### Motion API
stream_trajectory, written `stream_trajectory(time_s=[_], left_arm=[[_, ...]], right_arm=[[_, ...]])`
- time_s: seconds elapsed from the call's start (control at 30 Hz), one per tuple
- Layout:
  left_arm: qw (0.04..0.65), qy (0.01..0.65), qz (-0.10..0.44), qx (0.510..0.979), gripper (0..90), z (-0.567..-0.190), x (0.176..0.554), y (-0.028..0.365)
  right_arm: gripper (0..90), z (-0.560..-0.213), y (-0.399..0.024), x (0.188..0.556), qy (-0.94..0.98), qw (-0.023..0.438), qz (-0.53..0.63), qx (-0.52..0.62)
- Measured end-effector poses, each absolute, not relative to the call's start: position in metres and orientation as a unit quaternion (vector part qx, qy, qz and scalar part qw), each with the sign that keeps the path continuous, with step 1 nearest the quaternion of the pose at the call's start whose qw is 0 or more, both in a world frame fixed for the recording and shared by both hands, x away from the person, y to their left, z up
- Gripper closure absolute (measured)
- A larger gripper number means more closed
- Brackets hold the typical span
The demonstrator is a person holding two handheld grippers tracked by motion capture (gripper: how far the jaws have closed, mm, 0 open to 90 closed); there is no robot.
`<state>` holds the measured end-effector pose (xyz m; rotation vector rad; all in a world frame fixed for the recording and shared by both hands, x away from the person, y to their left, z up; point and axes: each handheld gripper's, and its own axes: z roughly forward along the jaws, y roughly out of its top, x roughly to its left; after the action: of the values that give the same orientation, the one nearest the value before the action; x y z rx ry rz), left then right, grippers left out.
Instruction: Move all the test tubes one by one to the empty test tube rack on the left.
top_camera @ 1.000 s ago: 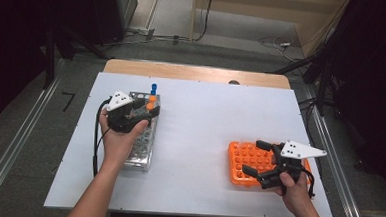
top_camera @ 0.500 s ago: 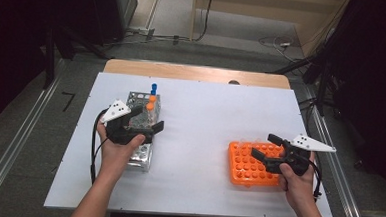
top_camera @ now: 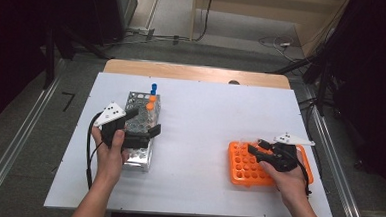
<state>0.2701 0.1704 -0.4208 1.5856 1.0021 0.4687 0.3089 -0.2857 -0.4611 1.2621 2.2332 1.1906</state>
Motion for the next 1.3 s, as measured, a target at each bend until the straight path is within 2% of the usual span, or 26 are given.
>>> stream_trajectory(time_s=[0.17, 0.27, 0.43, 0.6, 1.0, 1.23, 1.3], left_arm=[[0.559, 0.406, 0.214, 0.691, 0.4, -0.420, 0.266, 0.169], [0.565, 0.415, 0.219, 0.679, 8.0, -0.420, 0.265, 0.172], [0.557, 0.433, 0.225, 0.673, 7.8, -0.421, 0.268, 0.172], [0.566, 0.421, 0.225, 0.672, 7.4, -0.424, 0.270, 0.167], [0.567, 0.414, 0.202, 0.683, 6.3, -0.424, 0.268, 0.168], [0.572, 0.399, 0.189, 0.691, 6.4, -0.422, 0.268, 0.166], [0.573, 0.389, 0.181, 0.698, 2.0, -0.421, 0.268, 0.162]], right_arm=[[61.1, -0.464, -0.282, 0.311, 0.787, 0.150, 0.397, 0.449], [63.6, -0.464, -0.280, 0.313, 0.788, 0.154, 0.383, 0.458], [68.2, -0.464, -0.278, 0.313, 0.783, 0.166, 0.376, 0.467], [73.2, -0.463, -0.278, 0.312, 0.778, 0.163, 0.386, 0.467], [73.9, -0.460, -0.286, 0.309, 0.763, 0.163, 0.421, 0.463], [73.9, -0.450, -0.293, 0.304, 0.744, 0.178, 0.454, 0.458], [73.9, -0.447, -0.297, 0.302, 0.738, 0.179, 0.464, 0.456]])
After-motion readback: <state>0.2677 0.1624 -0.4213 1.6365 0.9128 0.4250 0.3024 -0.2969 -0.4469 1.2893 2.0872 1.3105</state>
